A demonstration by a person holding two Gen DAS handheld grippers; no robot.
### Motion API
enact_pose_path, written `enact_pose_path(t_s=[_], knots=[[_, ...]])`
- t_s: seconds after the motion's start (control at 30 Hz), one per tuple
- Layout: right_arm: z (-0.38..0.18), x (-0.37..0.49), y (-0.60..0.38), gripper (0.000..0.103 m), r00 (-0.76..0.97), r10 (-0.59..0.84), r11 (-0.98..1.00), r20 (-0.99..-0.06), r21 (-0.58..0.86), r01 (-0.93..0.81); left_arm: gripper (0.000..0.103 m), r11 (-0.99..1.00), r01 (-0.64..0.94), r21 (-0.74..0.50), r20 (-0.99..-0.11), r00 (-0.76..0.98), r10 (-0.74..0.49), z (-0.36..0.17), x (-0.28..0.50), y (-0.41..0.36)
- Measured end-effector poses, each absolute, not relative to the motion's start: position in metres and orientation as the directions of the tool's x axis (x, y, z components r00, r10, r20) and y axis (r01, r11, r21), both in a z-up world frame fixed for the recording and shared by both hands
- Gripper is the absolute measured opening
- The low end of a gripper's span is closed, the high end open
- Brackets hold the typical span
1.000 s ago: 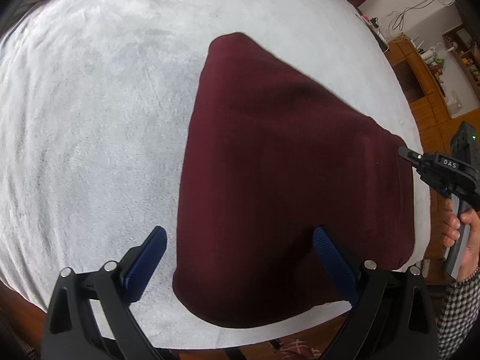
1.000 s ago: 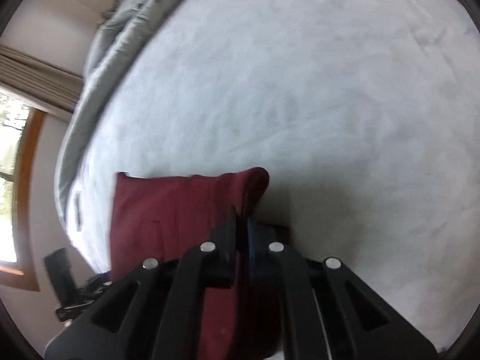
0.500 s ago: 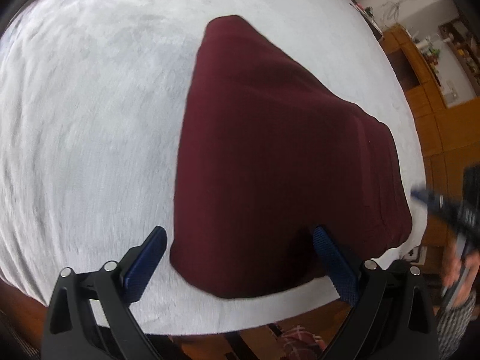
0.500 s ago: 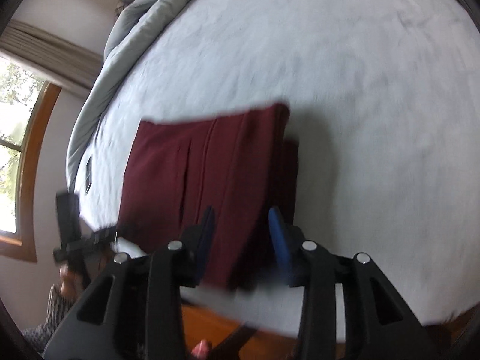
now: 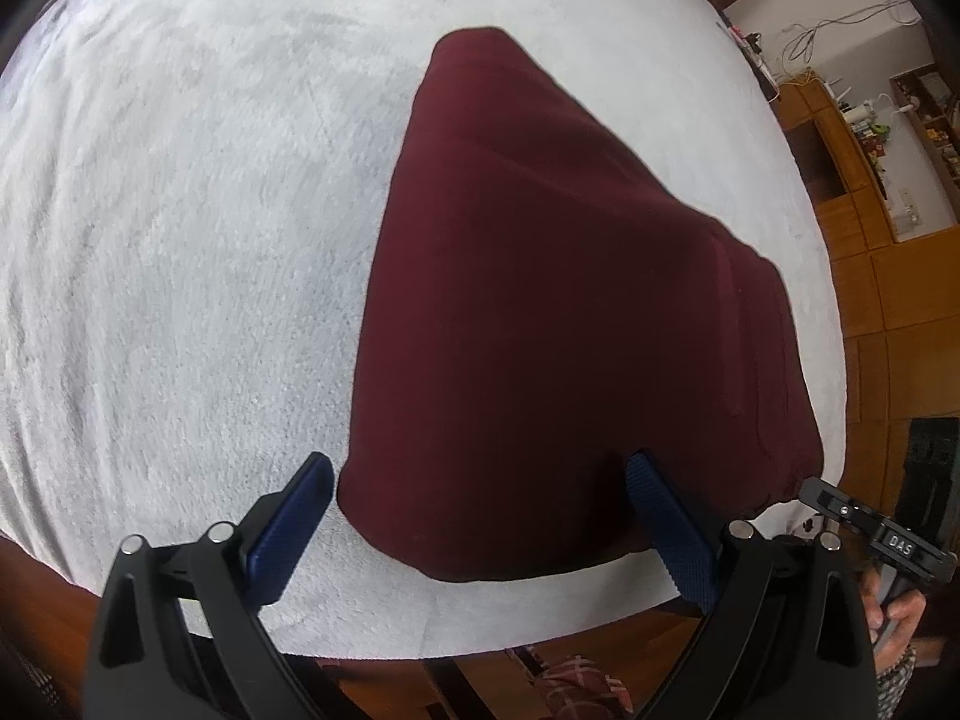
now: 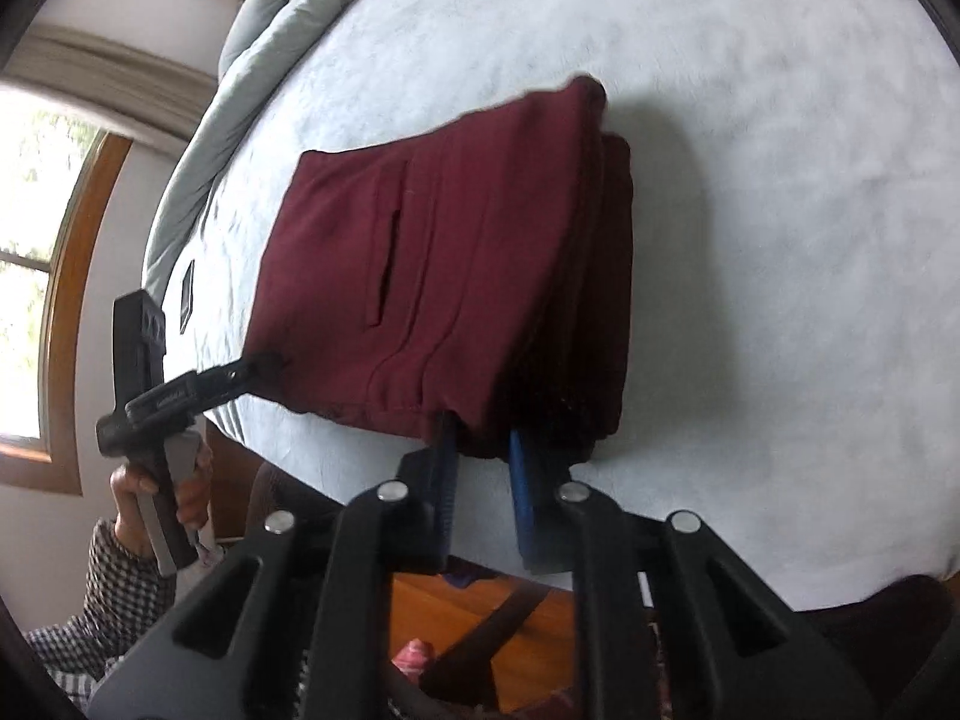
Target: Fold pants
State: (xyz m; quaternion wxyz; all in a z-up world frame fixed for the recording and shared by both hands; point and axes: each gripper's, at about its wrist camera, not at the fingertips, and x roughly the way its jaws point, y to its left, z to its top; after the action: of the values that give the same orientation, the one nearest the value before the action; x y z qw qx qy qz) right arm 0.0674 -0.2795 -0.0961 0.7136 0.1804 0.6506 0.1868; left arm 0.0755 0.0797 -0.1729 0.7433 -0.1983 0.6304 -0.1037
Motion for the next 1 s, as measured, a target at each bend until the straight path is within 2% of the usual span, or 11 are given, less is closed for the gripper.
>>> enact_pose_path(t_s=[0.1, 0.23, 0.33, 0.5, 0.53, 0.57, 0.67, 0.77, 0.87, 1.0], knots=[[-0.086, 0.065, -0.286, 0.013, 0.103, 0.477, 0.878, -0.873, 0.477, -0.029, 0.098, 0.908, -0.069, -0.412, -0.899, 0.195, -0.393, -0.167, 0.071, 0.075], [-0.124, 0.065, -0.279, 0.014, 0.018, 0.437, 0.900, -0.899, 0.437, 0.001, 0.099, 0.924, -0.066, -0.377, -0.919, 0.152, -0.364, -0.187, 0.073, 0.064], [-0.129, 0.063, -0.281, 0.016, 0.030, 0.455, 0.890, -0.890, 0.456, 0.008, 0.098, 0.894, -0.108, -0.434, -0.897, 0.145, -0.417, -0.192, 0.071, 0.071], [-0.119, 0.062, -0.291, 0.018, 0.061, 0.488, 0.873, -0.871, 0.488, -0.010, 0.098, 0.861, -0.081, -0.503, -0.859, 0.162, -0.486, -0.185, 0.081, 0.088], [-0.123, 0.063, -0.292, 0.018, 0.054, 0.491, 0.870, -0.869, 0.492, 0.003, 0.095, 0.825, -0.099, -0.556, -0.829, 0.138, -0.542, -0.191, 0.085, 0.092], [-0.124, 0.063, -0.294, 0.018, 0.052, 0.493, 0.870, -0.869, 0.494, 0.009, 0.088, 0.802, -0.119, -0.585, -0.810, 0.124, -0.573, -0.196, 0.089, 0.095], [-0.127, 0.061, -0.298, 0.019, 0.055, 0.505, 0.862, -0.861, 0.507, 0.019, 0.062, 0.784, -0.143, -0.604, -0.797, 0.111, -0.593, -0.207, 0.090, 0.108], [-0.122, 0.061, -0.300, 0.020, 0.049, 0.523, 0.851, -0.851, 0.525, 0.021, 0.040, 0.784, -0.096, -0.613, -0.788, 0.142, -0.598, -0.195, 0.086, 0.112], [-0.118, 0.063, -0.292, 0.020, 0.045, 0.525, 0.851, -0.850, 0.525, -0.007, 0.030, 0.789, -0.118, -0.603, -0.794, 0.186, -0.579, -0.184, 0.084, 0.120], [-0.117, 0.065, -0.281, 0.018, 0.024, 0.466, 0.884, -0.884, 0.466, -0.030, 0.029, 0.790, -0.120, -0.601, -0.796, 0.182, -0.578, -0.199, 0.082, 0.129]])
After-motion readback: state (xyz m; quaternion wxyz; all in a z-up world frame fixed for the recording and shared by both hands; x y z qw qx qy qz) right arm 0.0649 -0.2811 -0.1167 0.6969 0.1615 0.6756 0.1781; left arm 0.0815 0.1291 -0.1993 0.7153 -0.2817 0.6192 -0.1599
